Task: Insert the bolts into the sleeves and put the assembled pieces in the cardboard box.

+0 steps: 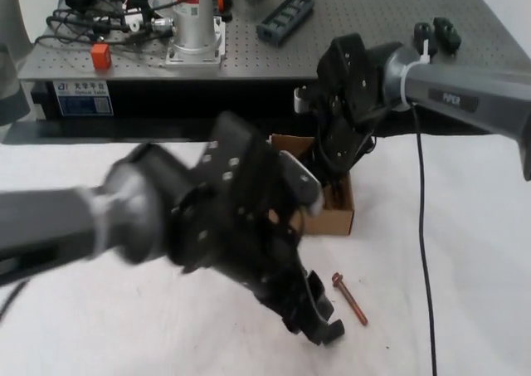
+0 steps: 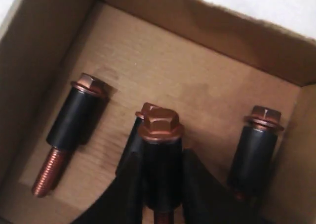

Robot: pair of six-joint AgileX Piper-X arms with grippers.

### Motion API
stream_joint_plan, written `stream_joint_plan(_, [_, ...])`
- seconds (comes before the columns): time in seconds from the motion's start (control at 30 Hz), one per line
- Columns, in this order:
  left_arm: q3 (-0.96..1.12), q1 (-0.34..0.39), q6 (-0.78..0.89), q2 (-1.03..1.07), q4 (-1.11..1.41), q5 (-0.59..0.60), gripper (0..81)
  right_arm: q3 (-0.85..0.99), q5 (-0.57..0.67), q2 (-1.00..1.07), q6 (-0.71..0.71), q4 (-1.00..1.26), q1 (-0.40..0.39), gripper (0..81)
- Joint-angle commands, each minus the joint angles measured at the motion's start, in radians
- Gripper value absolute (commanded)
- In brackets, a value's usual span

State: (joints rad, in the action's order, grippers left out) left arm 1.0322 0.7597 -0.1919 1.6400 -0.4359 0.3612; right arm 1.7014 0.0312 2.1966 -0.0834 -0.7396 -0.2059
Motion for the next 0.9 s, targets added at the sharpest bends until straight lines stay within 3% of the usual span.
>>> stream_joint_plan(0.0, [0.081,0.028,-0.099,0.085,-0.066,-0.077,42.6,0.023,0.0,-0.006,-0.006,-0.004,-0.001,27.0])
stream_joint_plan(0.1, [0.159,0.048,-0.136,0.173,-0.09,-0.11,42.6,0.023,0.009,-0.023,0.01,0.002,0.008,35.5])
stream_joint_plan(0.37, [0.326,0.082,-0.242,0.341,-0.157,-0.192,42.4,0.023,0.084,-0.185,0.076,0.006,0.038,31.2])
stream_joint_plan(0.57, [0.417,0.082,-0.304,0.402,-0.287,-0.199,33.5,0.023,0.084,-0.293,0.076,-0.039,0.041,31.2])
stream_joint_plan(0.87, [0.482,0.086,-0.314,0.466,-0.4,-0.201,33.6,-0.04,0.084,-0.473,0.06,-0.093,0.046,31.2])
